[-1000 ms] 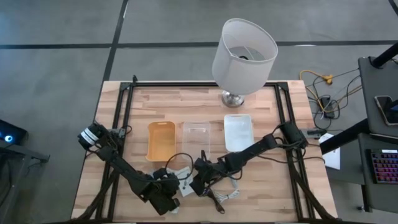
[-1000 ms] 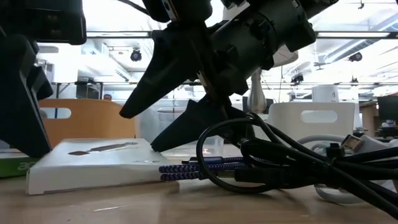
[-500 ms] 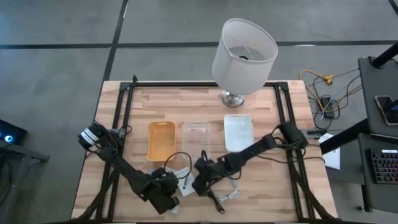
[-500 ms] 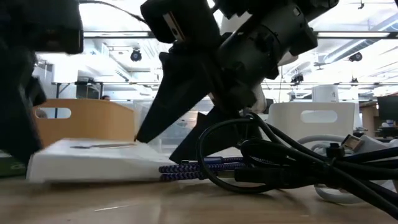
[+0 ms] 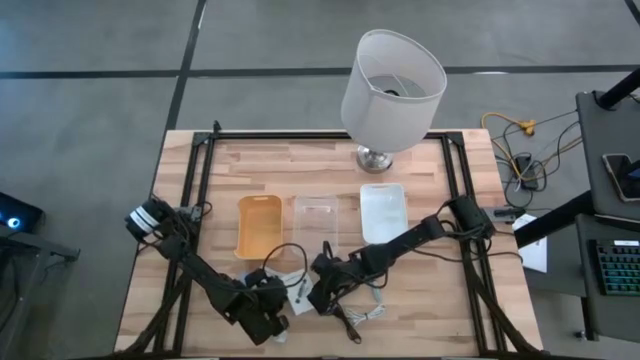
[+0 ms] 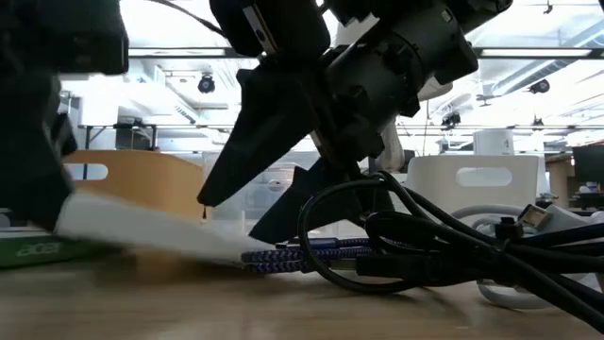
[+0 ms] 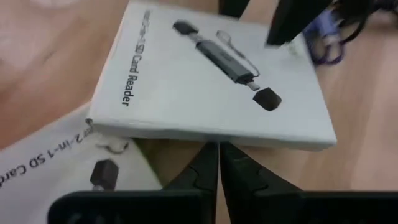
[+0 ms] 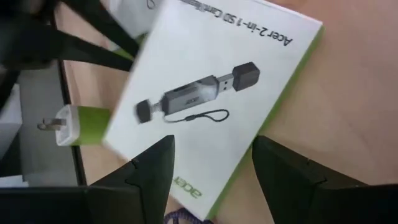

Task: Pick and place items into bin
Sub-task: Put the right card reader box into the white bin

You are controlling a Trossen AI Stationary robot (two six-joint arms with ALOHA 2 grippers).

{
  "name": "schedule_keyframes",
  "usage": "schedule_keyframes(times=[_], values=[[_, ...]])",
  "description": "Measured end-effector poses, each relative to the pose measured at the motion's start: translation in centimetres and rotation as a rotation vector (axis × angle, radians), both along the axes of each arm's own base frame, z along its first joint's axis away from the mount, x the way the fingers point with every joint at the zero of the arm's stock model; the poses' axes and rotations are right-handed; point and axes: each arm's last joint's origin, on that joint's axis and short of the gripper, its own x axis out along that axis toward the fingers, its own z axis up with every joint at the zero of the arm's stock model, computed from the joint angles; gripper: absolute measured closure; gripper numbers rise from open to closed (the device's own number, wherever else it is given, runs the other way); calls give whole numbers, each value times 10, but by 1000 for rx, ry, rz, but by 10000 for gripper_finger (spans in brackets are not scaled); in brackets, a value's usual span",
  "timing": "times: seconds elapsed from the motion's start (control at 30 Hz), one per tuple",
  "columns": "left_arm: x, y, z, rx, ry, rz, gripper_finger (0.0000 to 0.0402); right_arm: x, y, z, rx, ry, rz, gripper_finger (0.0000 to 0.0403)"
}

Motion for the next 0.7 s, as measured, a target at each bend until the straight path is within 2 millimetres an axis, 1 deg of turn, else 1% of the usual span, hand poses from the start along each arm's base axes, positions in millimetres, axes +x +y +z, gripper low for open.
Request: schedule_keyframes(times=[0.23, 0.5, 0.7], values=[[8, -1, 16, 64, -81, -47, 400, -1, 0, 0, -4, 15, 9, 202], [24, 13, 21, 144, -119, -45, 400, -2, 2, 0, 9, 23, 36, 202], [35, 18, 25, 143, -155, -78, 400, -4, 2, 2, -18, 25, 49, 202]])
